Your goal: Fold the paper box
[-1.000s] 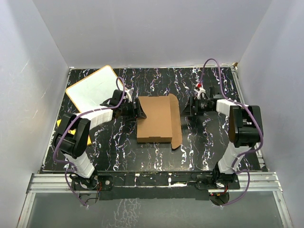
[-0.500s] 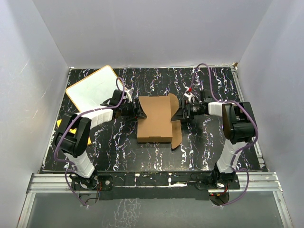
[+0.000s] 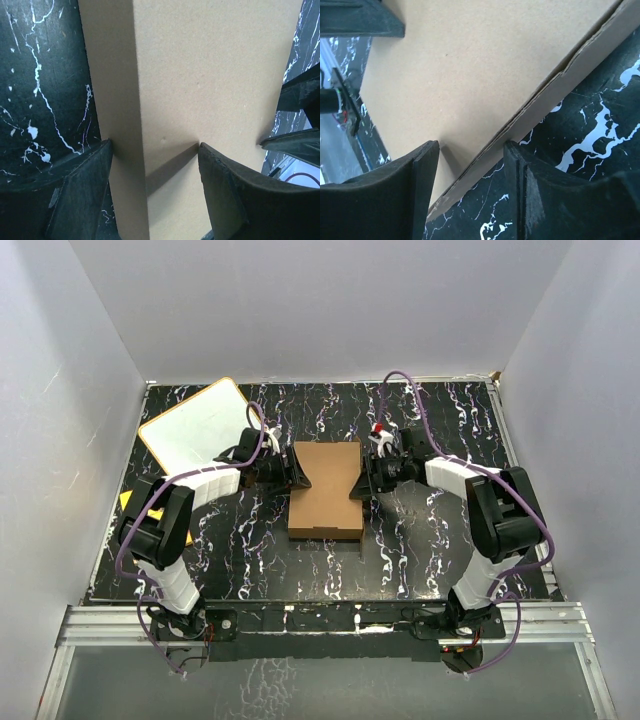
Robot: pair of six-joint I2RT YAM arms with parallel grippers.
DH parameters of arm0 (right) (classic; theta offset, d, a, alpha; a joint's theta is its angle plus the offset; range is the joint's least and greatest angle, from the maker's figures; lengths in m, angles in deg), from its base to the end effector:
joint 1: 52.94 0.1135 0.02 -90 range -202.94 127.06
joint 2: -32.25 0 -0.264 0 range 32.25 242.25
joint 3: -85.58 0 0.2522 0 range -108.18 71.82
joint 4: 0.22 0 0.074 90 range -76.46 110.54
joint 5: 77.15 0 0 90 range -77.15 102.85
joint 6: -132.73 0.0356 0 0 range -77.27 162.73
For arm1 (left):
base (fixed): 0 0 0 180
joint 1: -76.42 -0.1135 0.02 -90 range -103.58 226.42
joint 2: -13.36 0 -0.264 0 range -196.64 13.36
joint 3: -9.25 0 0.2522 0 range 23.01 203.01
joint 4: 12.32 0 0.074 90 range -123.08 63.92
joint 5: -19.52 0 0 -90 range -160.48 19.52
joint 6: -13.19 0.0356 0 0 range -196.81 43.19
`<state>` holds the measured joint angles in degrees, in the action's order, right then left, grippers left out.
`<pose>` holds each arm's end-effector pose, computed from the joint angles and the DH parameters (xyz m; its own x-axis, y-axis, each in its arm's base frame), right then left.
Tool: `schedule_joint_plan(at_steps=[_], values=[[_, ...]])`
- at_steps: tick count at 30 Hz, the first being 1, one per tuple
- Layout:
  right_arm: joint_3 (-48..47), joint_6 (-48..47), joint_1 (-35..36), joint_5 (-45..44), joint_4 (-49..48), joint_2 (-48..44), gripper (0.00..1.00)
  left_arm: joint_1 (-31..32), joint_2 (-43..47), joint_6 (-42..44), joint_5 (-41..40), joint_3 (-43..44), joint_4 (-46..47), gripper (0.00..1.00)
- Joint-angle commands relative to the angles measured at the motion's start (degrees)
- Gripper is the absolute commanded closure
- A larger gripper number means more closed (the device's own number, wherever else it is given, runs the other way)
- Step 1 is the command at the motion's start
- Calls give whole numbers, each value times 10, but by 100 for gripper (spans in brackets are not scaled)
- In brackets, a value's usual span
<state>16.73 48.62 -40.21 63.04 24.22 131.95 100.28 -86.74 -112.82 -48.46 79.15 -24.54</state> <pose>0.3218 0.1007 0.1648 -0.8559 -0.1260 -0.5016 -0.4825 0.5439 0.6866 0.3268 -0.1591 0.1744 -0.8683 -0.2119 -0.4485 0.1454 0.7557 -0.6386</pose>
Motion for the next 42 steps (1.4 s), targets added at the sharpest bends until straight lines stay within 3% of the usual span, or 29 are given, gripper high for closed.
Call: schedule_joint_plan(at_steps=[1, 5, 8, 15, 22, 26, 28, 30, 32, 34, 36, 39, 42], values=[[-36, -24, 33, -82, 8, -11, 48, 15, -22, 11, -24, 8, -39, 34], [-43, -30, 39, -94, 21, -1, 66, 18, -28, 11, -23, 14, -41, 34], [-45, -28, 40, -79, 20, -1, 66, 19, -33, 12, -23, 19, -43, 34], [-54, -67, -4, -4, 31, -40, 24, 11, -50, 46, -44, 54, -73, 33], [-54, -218, -64, 29, 100, -86, 15, -17, -43, 77, -46, 92, -38, 27], [-24, -321, -65, 47, 84, -146, 1, -22, -11, 103, -51, 115, -33, 22], [2, -401, -65, 93, 73, -177, 1, -22, 25, 127, -55, 111, -24, 21], [29, -567, -65, 177, 114, -198, 1, -22, 72, 148, -55, 85, 4, 17], [18, -859, -65, 242, 286, -180, 1, -22, 121, 163, -57, 52, 30, 10], [10, -1124, -65, 250, 447, -148, 0, -24, 161, 174, -50, 18, 48, 3], [9, -1307, -65, 229, 554, -116, 1, -28, 191, 171, -28, -16, 55, 3], [31, -1356, -65, 193, 561, -102, 12, -30, 214, 154, 1, -71, 59, 3], [70, -1335, -65, 163, 496, -130, 20, -30, 247, 118, 16, -139, 85, 3]])
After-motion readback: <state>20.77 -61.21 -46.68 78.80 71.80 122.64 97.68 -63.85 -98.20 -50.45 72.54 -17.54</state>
